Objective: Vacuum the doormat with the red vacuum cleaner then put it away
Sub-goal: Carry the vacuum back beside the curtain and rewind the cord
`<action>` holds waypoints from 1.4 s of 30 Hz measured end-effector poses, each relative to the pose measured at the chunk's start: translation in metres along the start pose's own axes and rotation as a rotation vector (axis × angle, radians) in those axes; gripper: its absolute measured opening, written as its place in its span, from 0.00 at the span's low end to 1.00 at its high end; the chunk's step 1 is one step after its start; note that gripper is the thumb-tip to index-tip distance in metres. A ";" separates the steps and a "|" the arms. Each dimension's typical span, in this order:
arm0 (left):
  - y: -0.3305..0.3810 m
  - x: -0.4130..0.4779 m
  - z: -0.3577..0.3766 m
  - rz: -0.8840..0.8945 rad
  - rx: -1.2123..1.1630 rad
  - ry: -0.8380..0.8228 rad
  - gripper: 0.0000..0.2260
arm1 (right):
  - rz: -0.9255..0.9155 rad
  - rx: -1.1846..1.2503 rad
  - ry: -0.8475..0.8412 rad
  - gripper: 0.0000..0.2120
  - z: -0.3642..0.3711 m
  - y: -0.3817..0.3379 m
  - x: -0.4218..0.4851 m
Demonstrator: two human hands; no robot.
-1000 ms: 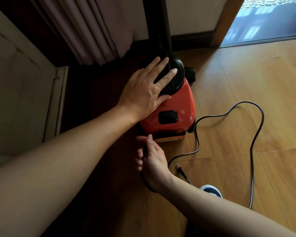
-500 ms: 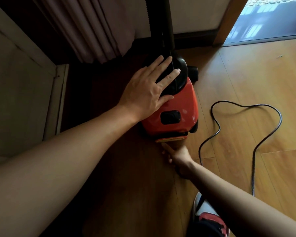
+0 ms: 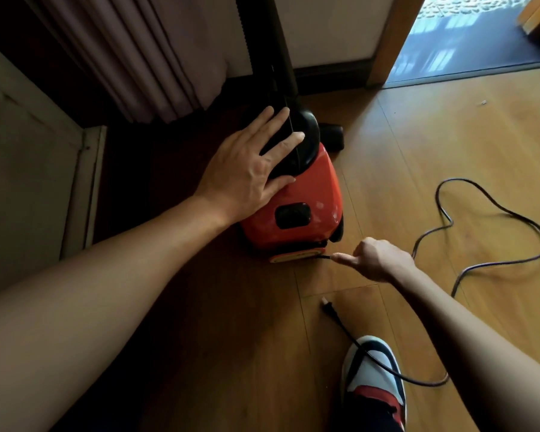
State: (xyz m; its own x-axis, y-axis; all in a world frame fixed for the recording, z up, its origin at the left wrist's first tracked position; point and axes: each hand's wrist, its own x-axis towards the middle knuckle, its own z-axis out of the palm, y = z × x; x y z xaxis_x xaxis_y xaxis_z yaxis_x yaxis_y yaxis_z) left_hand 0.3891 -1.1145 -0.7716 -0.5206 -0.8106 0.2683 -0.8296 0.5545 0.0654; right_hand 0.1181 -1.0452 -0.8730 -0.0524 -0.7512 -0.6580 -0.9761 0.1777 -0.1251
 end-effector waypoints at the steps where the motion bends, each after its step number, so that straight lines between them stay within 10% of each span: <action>1: 0.000 0.000 0.000 -0.002 -0.003 0.003 0.28 | 0.010 0.141 -0.016 0.29 -0.008 -0.002 -0.001; 7: 0.002 0.000 -0.001 -0.010 0.006 0.008 0.28 | 0.078 1.065 -0.262 0.15 -0.044 -0.015 -0.048; 18: 0.006 0.000 -0.004 -0.026 0.015 -0.009 0.29 | -0.065 1.346 -0.342 0.15 -0.049 -0.025 -0.086; 29: 0.007 0.000 -0.004 -0.035 0.027 -0.004 0.29 | -0.235 1.395 -0.223 0.19 -0.044 -0.032 -0.085; 36: 0.007 0.001 -0.003 -0.035 0.062 0.000 0.29 | -0.490 1.008 -0.195 0.13 -0.009 -0.104 -0.099; 42: 0.009 0.002 -0.005 -0.039 0.067 -0.007 0.29 | -0.439 0.814 0.167 0.14 0.052 -0.134 -0.093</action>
State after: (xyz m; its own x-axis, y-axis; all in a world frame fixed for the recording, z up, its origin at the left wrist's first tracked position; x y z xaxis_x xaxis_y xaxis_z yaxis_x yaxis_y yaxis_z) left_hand 0.3819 -1.1100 -0.7662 -0.4891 -0.8325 0.2601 -0.8607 0.5090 0.0108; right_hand 0.2643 -0.9662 -0.8336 0.1943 -0.9269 -0.3212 -0.4715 0.1989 -0.8591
